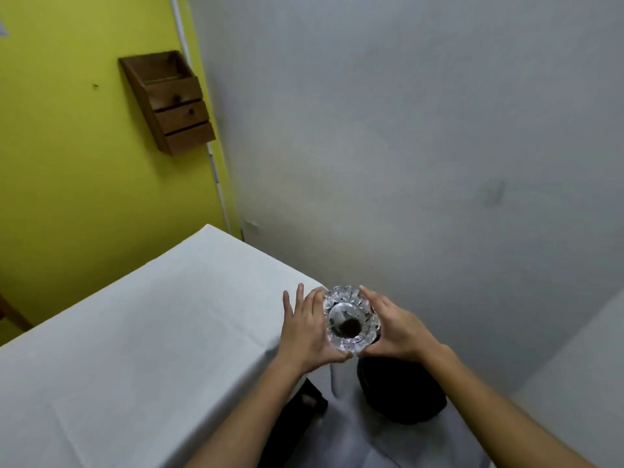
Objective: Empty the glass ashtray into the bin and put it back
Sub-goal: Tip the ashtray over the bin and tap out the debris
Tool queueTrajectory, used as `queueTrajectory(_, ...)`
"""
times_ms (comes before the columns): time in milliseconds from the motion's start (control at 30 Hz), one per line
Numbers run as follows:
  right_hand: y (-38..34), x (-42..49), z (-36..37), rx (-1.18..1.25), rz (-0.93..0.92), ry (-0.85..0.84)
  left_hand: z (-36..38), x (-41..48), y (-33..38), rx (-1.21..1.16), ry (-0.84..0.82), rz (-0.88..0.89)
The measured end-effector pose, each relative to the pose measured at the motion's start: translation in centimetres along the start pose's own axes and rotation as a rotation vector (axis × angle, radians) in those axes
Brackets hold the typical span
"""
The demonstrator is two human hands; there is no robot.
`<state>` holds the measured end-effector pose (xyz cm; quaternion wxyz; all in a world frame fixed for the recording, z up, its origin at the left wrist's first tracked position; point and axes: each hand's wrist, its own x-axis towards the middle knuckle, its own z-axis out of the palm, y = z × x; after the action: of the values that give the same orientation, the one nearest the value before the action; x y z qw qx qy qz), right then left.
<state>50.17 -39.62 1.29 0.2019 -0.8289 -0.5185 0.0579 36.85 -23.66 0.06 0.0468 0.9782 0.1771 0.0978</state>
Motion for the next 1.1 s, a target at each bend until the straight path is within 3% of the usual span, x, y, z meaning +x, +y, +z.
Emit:
queueTrajectory(400, 17.8, -5.4, 1.0, 0.328, 0.243, -0.135, 12.0, 7.2, 14.0, -0.133, -0.137, 0.001)
queueTrajectory(700, 23.2, -8.6, 4.8, 0.644, 0.459, -0.184, 18.0, 7.6, 17.0, -0.213, -0.232, 0.07)
queueTrajectory(833, 24.0, -8.8, 4.7, 0.901, 0.681, -0.063, 19.9, 8.7, 17.4, -0.265, -0.26, 0.11)
queueTrajectory(967, 24.9, -6.8, 5.2, 0.93, 0.846, 0.212, 21.7, 11.2, 17.5, -0.335, -0.258, 0.142)
queueTrajectory(1100, 27.0, -5.3, 6.8, 1.043, 0.974, 0.284, 23.9, 14.0, 17.3, -0.34, -0.277, 0.2)
